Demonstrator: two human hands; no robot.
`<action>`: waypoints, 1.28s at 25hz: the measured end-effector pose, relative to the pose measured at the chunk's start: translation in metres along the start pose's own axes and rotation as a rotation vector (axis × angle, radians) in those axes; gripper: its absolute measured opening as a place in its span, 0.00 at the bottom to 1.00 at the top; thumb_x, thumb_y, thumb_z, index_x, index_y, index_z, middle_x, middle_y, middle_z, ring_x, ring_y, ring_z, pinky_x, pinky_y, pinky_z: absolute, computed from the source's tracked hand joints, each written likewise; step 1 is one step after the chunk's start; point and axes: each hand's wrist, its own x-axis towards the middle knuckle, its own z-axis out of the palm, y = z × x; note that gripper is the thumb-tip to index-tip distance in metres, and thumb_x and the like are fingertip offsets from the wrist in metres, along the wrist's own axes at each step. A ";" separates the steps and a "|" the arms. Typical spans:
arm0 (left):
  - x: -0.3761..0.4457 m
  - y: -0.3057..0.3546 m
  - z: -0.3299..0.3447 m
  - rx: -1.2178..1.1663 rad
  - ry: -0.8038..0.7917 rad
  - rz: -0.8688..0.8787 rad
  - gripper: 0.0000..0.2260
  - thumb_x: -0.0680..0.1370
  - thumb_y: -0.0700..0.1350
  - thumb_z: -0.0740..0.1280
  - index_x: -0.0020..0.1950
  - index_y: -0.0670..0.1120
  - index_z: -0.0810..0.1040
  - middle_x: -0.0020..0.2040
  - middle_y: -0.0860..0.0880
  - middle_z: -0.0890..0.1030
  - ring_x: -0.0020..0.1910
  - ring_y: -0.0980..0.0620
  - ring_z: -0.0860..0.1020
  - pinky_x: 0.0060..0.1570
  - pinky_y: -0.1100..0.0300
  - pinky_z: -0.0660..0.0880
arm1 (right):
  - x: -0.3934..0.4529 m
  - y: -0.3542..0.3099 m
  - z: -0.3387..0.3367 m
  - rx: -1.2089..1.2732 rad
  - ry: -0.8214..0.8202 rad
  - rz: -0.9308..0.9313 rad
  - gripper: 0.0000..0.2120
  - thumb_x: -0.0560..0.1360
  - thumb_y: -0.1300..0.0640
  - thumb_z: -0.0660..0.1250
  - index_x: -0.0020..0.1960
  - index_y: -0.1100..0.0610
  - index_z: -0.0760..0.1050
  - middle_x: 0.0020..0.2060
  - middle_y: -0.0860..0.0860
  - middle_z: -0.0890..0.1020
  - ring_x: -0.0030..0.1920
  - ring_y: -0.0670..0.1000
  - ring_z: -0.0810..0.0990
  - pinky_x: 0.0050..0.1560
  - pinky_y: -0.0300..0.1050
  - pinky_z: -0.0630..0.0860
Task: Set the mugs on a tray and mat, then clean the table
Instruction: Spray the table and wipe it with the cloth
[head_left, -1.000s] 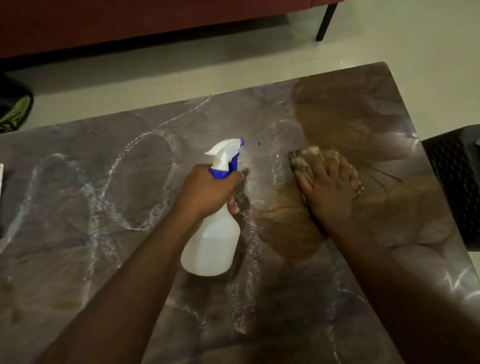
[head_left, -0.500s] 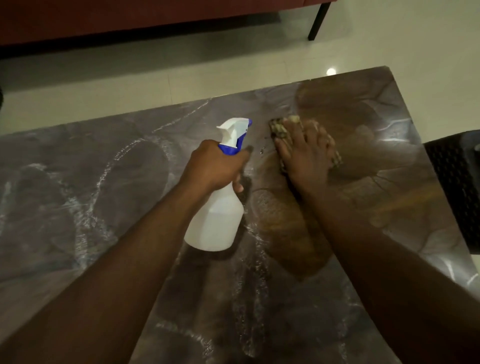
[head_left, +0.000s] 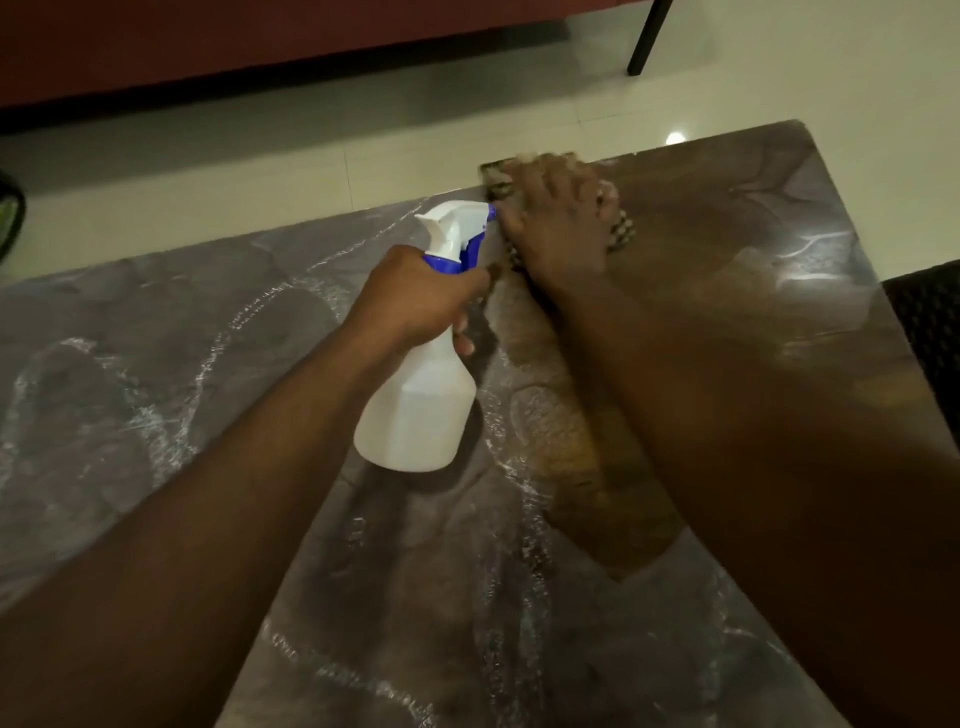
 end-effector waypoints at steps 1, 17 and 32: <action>-0.001 0.001 0.004 -0.005 0.008 -0.002 0.06 0.72 0.45 0.69 0.42 0.43 0.78 0.27 0.48 0.80 0.26 0.48 0.82 0.34 0.57 0.78 | -0.013 -0.008 0.003 -0.007 -0.062 -0.156 0.24 0.78 0.44 0.53 0.72 0.48 0.63 0.73 0.53 0.63 0.73 0.58 0.57 0.71 0.62 0.49; -0.059 -0.027 0.013 -0.113 -0.020 -0.083 0.06 0.74 0.44 0.69 0.45 0.41 0.79 0.29 0.44 0.79 0.28 0.45 0.81 0.39 0.49 0.81 | -0.124 0.100 -0.014 0.001 0.057 -0.302 0.23 0.77 0.40 0.57 0.70 0.46 0.67 0.68 0.56 0.71 0.68 0.60 0.65 0.64 0.64 0.61; -0.220 -0.085 0.121 -0.030 -0.174 -0.126 0.07 0.75 0.52 0.71 0.52 0.55 0.78 0.26 0.45 0.79 0.27 0.45 0.80 0.38 0.50 0.81 | -0.290 0.134 -0.015 0.049 0.128 0.071 0.23 0.76 0.41 0.57 0.68 0.48 0.69 0.66 0.57 0.72 0.67 0.62 0.67 0.65 0.66 0.62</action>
